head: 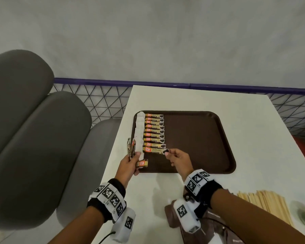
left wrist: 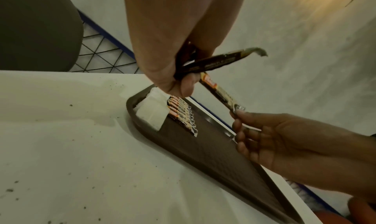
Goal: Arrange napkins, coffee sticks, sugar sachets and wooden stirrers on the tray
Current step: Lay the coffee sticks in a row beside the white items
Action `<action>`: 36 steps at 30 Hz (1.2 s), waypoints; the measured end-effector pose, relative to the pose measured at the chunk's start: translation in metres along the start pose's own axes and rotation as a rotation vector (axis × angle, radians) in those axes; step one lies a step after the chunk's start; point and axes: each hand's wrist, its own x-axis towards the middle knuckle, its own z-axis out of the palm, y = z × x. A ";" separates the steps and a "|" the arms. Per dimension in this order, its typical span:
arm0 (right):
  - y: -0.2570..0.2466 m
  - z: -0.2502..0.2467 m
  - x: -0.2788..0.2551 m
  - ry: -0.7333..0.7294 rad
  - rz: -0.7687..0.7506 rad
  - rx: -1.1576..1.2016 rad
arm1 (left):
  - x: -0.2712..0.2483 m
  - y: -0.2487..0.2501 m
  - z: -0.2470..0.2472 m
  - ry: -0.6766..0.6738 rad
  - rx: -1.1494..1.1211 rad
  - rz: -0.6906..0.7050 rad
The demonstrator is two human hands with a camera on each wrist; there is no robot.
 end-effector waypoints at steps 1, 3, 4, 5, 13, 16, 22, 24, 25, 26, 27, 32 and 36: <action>0.001 -0.003 0.009 0.035 0.021 -0.034 | 0.003 -0.003 -0.002 0.028 -0.005 -0.015; 0.004 -0.008 0.029 0.092 0.061 -0.065 | 0.006 -0.008 -0.007 0.057 -0.015 -0.022; 0.006 -0.009 0.038 0.116 0.084 -0.077 | 0.006 -0.009 -0.009 0.072 -0.019 -0.018; 0.009 -0.009 0.046 0.131 0.110 -0.100 | 0.006 -0.010 -0.011 0.091 -0.029 -0.014; 0.023 0.007 0.066 0.165 0.253 -0.302 | 0.007 -0.013 -0.027 0.212 -0.088 -0.002; 0.023 0.011 0.067 0.200 0.271 -0.386 | 0.007 -0.012 -0.030 0.258 -0.106 0.003; 0.014 0.008 0.064 0.196 0.309 -0.520 | 0.005 -0.016 -0.033 0.268 -0.120 -0.014; 0.014 0.008 0.062 0.191 0.302 -0.542 | 0.005 -0.019 -0.034 0.264 -0.124 -0.021; 0.014 0.009 0.062 0.192 0.298 -0.564 | 0.006 -0.021 -0.035 0.257 -0.124 -0.026; 0.014 0.011 0.062 0.194 0.295 -0.586 | 0.005 -0.022 -0.035 0.247 -0.124 -0.031; 0.016 0.012 0.063 0.196 0.293 -0.604 | 0.005 -0.022 -0.035 0.239 -0.127 -0.033; 0.019 0.019 0.066 0.191 0.282 -0.655 | 0.004 -0.023 -0.036 0.211 -0.159 -0.020; 0.020 0.020 0.066 0.191 0.270 -0.659 | 0.002 -0.020 -0.034 0.194 -0.145 -0.008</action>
